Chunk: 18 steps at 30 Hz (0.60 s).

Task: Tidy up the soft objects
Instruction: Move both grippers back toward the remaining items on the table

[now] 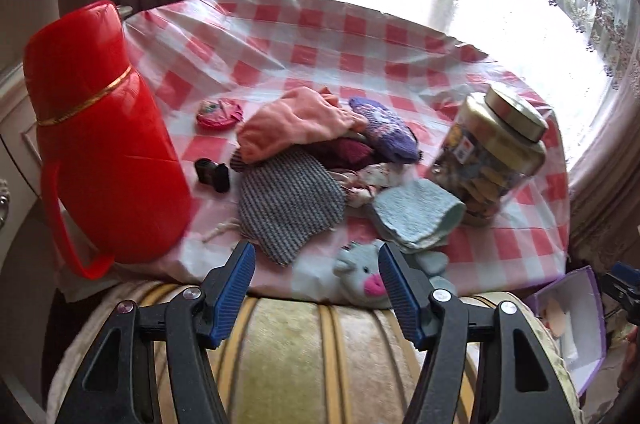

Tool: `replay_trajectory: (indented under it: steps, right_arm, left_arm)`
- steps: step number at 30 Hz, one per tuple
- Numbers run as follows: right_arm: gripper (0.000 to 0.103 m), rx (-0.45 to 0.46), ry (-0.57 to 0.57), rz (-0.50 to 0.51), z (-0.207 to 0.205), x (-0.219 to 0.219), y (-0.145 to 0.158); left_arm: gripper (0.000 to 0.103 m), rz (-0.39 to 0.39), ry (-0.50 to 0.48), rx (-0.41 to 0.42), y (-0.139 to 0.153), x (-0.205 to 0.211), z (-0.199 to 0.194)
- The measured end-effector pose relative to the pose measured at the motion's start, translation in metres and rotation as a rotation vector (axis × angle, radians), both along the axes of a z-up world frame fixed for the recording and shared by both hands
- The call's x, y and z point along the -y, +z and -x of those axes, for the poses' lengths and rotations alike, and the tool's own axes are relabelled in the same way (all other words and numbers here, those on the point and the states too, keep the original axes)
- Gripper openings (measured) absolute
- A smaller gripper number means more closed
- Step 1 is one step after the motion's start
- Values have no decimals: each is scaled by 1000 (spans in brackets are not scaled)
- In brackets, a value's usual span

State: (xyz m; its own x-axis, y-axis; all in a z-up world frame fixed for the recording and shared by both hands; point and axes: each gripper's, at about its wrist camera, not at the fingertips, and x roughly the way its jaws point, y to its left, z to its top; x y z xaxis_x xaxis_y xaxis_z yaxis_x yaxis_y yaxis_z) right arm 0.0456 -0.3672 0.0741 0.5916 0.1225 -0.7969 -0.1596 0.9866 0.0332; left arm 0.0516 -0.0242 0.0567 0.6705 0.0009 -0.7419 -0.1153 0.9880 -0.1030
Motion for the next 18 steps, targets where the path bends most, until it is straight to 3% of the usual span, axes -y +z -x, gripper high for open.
replay_trajectory:
  steps: [4,9,14,17,18]
  right_arm:
    - [94,39,108,-10,-6,-35,9]
    - [94,29,189,-13,-18,-68,4]
    - [94,6,234,-44,-28,-85,-3]
    - [94,5,262,-68,-31,-93,-4]
    - [94,4,271,-76,-33,-95,-4]
  left_arm:
    - [62,-133,38,8,1,-4,-20]
    - [58,-290,54,-40,-9,-12,-46]
    - [56,-314,2,-150,-18,-34,-69]
    - [56,-404,-66,-204,-17,-37,-83]
    - [56,-395,-85,-228,-16,-41,-89]
